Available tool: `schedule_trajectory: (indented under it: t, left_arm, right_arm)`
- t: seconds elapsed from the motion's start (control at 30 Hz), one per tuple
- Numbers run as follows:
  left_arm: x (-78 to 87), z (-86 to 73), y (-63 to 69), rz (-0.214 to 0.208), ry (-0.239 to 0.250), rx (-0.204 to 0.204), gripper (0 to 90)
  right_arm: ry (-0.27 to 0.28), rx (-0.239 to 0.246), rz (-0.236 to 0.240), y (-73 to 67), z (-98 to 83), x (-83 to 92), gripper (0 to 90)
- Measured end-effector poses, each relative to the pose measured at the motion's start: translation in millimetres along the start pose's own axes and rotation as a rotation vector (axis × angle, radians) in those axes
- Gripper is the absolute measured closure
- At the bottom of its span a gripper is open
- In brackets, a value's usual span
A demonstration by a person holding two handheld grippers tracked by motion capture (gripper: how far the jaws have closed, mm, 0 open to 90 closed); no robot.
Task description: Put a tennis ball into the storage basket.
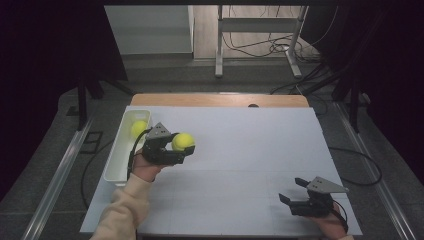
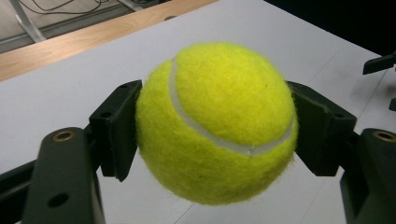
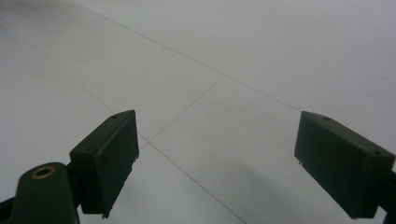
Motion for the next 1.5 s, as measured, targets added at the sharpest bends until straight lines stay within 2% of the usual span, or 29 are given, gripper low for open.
schedule_trajectory:
  t: [0.23, 0.73, 1.5]
  left_arm:
    - [8.4, -4.9, -7.7, 0.037, -0.004, 0.006, 25.8]
    - [26.8, -10.6, -27.5, 0.102, 0.016, 0.049, 25.8]
    - [55.2, -8.3, -59.2, 0.184, 0.083, 0.111, 25.8]
  right_arm:
    - [0.008, 0.006, 0.019, -0.1, 3.9, -4.5, 14.3]
    - [0.007, 0.019, 0.027, 0.2, 6.6, -11.4, 14.3]
    - [-0.001, 0.026, 0.025, -0.2, 5.9, -13.0, 14.5]
Point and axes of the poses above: each handheld gripper's, and its own axes: x roughly backward along the jaws, z roughly out of its top, y roughly to its right, the point moved 7 cm from there along -x, roughly forward along the jaws, and after that the axes turned 8 degrees about y, right-handed, at the moved point
